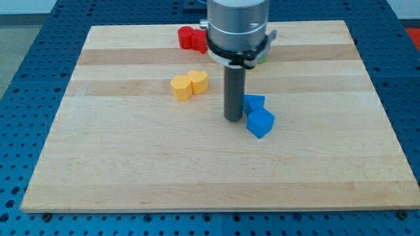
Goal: Push blue cube towards right bottom corner of the board
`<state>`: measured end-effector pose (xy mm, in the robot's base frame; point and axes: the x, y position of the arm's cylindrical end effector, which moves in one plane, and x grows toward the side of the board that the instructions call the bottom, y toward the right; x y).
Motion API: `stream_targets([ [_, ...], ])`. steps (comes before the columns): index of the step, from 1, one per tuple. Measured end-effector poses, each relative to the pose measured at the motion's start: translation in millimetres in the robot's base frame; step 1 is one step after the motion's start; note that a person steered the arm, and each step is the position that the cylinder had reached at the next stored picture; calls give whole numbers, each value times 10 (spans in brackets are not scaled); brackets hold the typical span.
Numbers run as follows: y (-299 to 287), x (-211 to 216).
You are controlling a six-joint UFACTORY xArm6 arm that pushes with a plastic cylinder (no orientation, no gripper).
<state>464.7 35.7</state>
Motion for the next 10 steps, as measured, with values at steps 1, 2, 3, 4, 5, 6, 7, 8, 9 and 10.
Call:
stream_targets([
  [1, 255, 8],
  [2, 469, 19],
  [3, 478, 197],
  [4, 458, 361],
  [5, 510, 515],
  [6, 656, 594],
  [7, 854, 594],
  [8, 1001, 683],
  [9, 1020, 856],
  [10, 1036, 996],
])
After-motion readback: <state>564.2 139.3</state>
